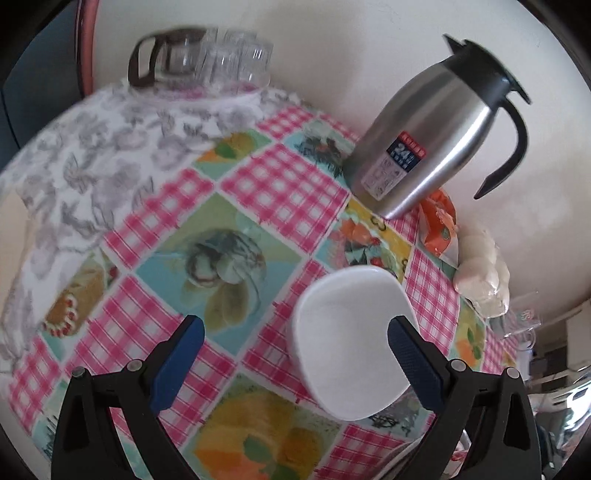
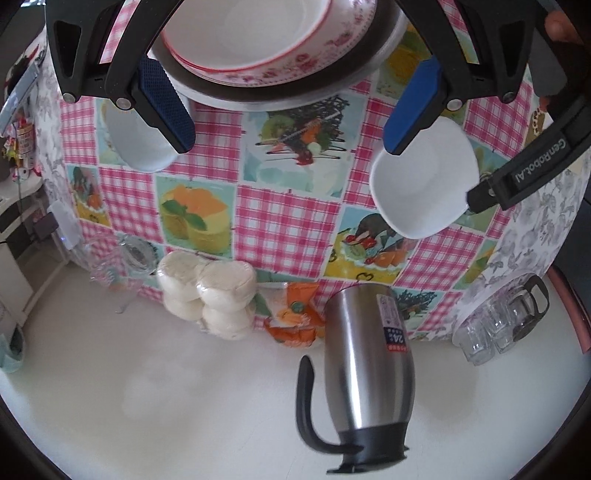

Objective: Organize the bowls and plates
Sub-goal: 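Move both grippers toward the white square bowl, then close both grippers on the white square bowl rim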

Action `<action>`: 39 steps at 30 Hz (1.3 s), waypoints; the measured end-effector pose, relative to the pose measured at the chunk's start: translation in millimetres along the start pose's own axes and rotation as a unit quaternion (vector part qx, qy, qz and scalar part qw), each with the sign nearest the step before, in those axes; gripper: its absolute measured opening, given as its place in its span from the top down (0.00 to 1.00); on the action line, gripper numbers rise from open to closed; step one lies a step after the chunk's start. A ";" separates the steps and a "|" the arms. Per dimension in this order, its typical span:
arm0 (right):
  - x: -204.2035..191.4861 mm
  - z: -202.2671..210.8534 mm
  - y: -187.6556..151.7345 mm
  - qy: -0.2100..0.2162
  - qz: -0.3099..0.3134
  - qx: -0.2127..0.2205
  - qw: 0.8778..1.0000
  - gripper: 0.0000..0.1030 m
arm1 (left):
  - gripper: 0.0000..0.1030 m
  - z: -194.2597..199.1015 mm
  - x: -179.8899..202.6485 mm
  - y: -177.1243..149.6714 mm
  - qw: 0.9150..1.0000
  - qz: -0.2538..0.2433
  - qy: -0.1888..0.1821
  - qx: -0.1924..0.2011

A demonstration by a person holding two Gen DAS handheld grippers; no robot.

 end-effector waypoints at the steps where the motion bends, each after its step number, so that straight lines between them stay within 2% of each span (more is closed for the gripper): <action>1: -2.5 -3.7 1.4 0.004 0.001 -0.006 1.000 0.00 | 0.03 -3.5 -0.6 -0.5 1.000 0.006 -0.009 -0.008; 3: -5.8 -11.2 3.4 0.008 0.001 -0.018 1.000 0.00 | 0.03 -8.9 1.3 -1.6 1.000 0.004 -0.016 -0.016; 6: -10.9 -23.0 6.4 0.005 0.002 -0.031 1.000 0.01 | 0.03 -15.9 5.1 -1.8 1.000 -0.014 -0.005 -0.023; 10: -18.0 -30.5 9.6 0.005 0.007 -0.030 1.000 0.02 | 0.04 -22.6 1.7 -0.3 1.000 -0.005 -0.008 -0.030; 12: -22.4 -34.9 10.5 0.006 0.011 -0.032 0.999 0.06 | 0.09 -24.8 -1.6 1.2 0.999 0.000 -0.005 -0.033; 14: -28.0 -40.7 10.9 0.005 0.017 -0.038 0.999 0.10 | 0.18 -27.8 -6.0 2.5 0.999 0.007 0.000 -0.037; 16: -32.9 -45.4 11.3 0.008 0.020 -0.042 0.999 0.17 | 0.20 -31.7 -8.3 2.9 0.999 0.012 -0.001 -0.043; 20: -42.0 -55.0 10.9 0.018 0.024 -0.051 0.998 0.21 | 0.35 -41.6 -10.1 2.3 0.998 0.019 -0.005 -0.057; 24: -49.3 -65.6 9.6 0.022 0.028 -0.063 0.997 0.27 | 0.40 -48.0 -12.0 2.4 0.998 0.026 -0.009 -0.065; 26: -51.8 -70.9 9.0 0.024 0.026 -0.069 0.997 0.29 | 0.47 -50.2 -13.0 2.8 0.997 0.030 -0.011 -0.067; 36: -56.4 -90.4 6.8 0.039 0.014 -0.089 0.995 0.49 | 0.66 -61.1 -11.2 3.8 0.996 0.025 -0.015 -0.080; 39: -58.3 -92.1 6.4 0.043 0.016 -0.089 0.995 0.55 | 0.78 -63.5 -9.3 4.2 0.996 0.022 -0.023 -0.085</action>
Point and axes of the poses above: each gripper's, at about its wrist camera, not at the fingertips, and z roughly against the way its jaws point, x to its right, y to its top, the point moved 5 cm from there along -z, roughly the way its jaws point, and after that the axes turned 1 degree about x, right-handed, at the moved point
